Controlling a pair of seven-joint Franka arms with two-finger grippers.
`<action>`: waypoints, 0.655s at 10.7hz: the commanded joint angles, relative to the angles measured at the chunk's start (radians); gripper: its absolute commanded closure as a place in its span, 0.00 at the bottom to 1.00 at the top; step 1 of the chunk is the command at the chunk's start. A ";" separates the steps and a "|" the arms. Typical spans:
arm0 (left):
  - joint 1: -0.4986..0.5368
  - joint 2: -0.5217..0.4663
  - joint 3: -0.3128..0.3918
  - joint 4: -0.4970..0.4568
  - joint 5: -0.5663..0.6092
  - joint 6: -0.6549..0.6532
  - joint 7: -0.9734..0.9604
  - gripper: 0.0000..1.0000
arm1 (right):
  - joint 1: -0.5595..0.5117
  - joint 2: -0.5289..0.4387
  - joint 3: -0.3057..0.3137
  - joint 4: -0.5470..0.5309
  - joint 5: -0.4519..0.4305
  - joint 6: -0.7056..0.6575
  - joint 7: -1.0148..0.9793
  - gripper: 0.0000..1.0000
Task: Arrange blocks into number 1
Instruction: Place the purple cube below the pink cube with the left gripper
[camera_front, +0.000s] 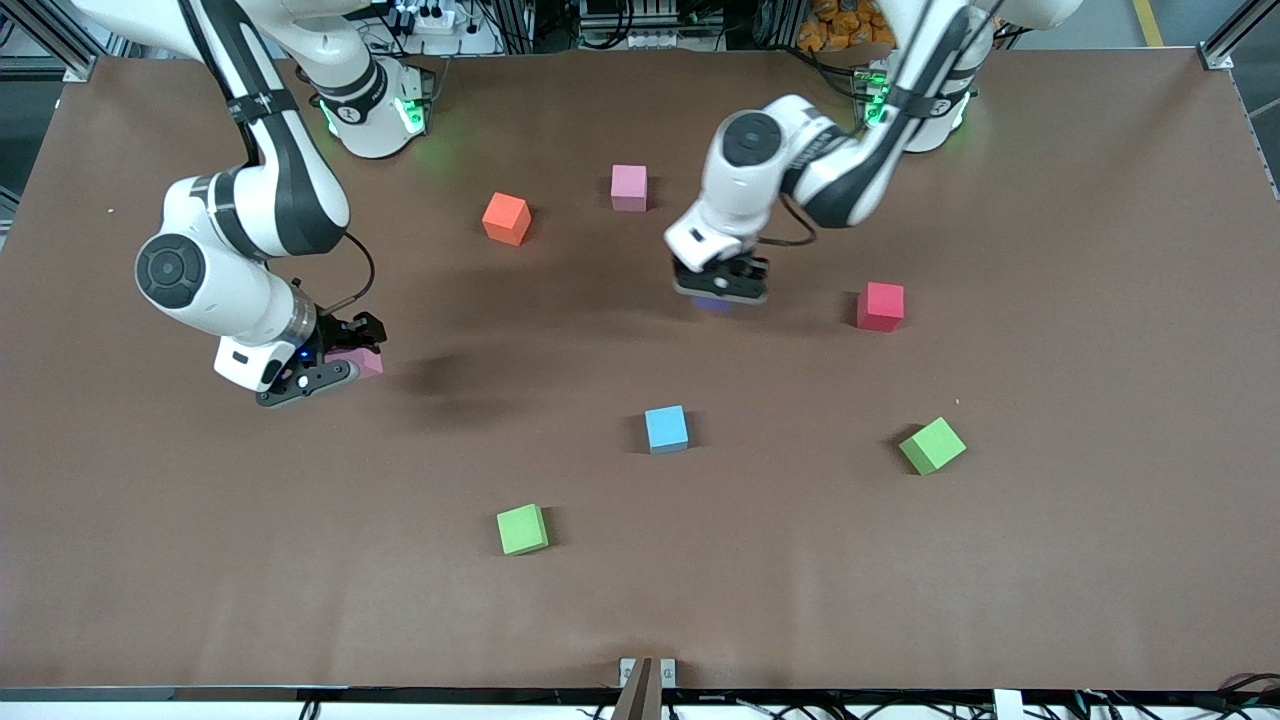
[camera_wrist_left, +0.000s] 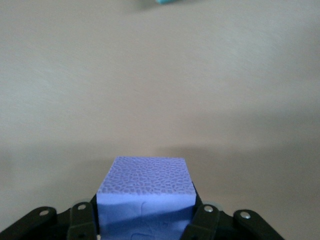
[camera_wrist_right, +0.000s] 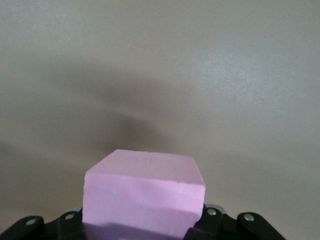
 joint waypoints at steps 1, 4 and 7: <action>-0.081 0.102 0.010 0.118 -0.045 -0.019 -0.107 1.00 | 0.003 -0.002 -0.003 0.005 0.013 -0.016 0.004 1.00; -0.145 0.193 0.019 0.193 -0.071 -0.019 -0.193 1.00 | 0.008 0.002 -0.003 0.006 0.013 -0.015 0.010 1.00; -0.184 0.222 0.020 0.198 -0.070 -0.019 -0.251 1.00 | 0.057 0.008 -0.001 0.005 0.013 -0.018 0.064 1.00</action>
